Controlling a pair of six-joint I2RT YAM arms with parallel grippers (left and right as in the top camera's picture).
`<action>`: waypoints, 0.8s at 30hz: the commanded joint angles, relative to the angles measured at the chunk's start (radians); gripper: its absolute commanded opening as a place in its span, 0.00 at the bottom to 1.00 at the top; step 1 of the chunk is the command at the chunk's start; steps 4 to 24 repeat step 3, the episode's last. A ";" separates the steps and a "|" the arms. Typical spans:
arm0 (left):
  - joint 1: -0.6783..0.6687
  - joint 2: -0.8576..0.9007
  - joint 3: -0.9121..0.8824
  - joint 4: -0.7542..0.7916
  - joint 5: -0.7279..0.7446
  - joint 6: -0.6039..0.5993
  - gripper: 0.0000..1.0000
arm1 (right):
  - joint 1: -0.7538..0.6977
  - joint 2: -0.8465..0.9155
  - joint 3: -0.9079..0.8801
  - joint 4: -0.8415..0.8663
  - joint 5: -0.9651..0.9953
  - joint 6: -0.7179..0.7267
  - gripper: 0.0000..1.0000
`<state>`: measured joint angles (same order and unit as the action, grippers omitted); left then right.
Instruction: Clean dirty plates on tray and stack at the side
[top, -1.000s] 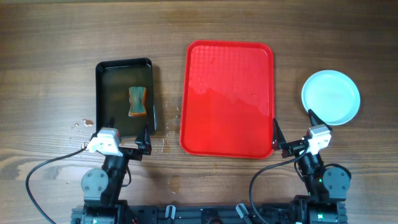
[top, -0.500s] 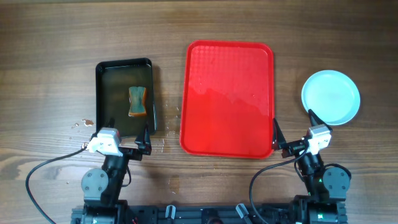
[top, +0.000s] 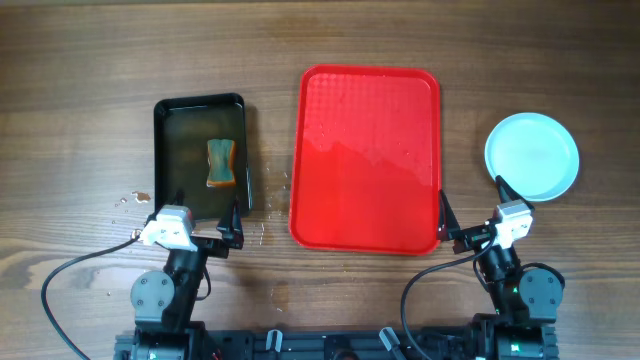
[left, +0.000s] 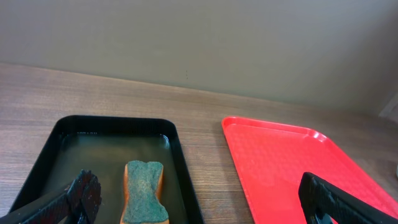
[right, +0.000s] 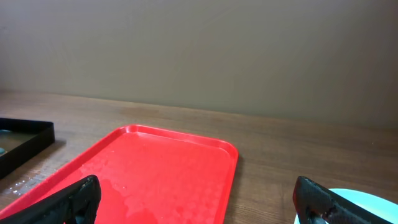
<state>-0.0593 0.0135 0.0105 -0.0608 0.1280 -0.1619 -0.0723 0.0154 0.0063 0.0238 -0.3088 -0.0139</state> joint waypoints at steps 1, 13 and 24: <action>-0.004 -0.009 -0.005 -0.005 -0.010 0.000 1.00 | 0.002 -0.011 -0.001 0.003 0.006 -0.012 1.00; -0.004 -0.009 -0.005 -0.005 -0.010 0.000 1.00 | 0.002 -0.011 -0.001 0.003 0.006 -0.012 1.00; -0.004 -0.009 -0.005 -0.005 -0.010 0.000 1.00 | 0.002 -0.011 -0.001 0.003 0.006 -0.012 1.00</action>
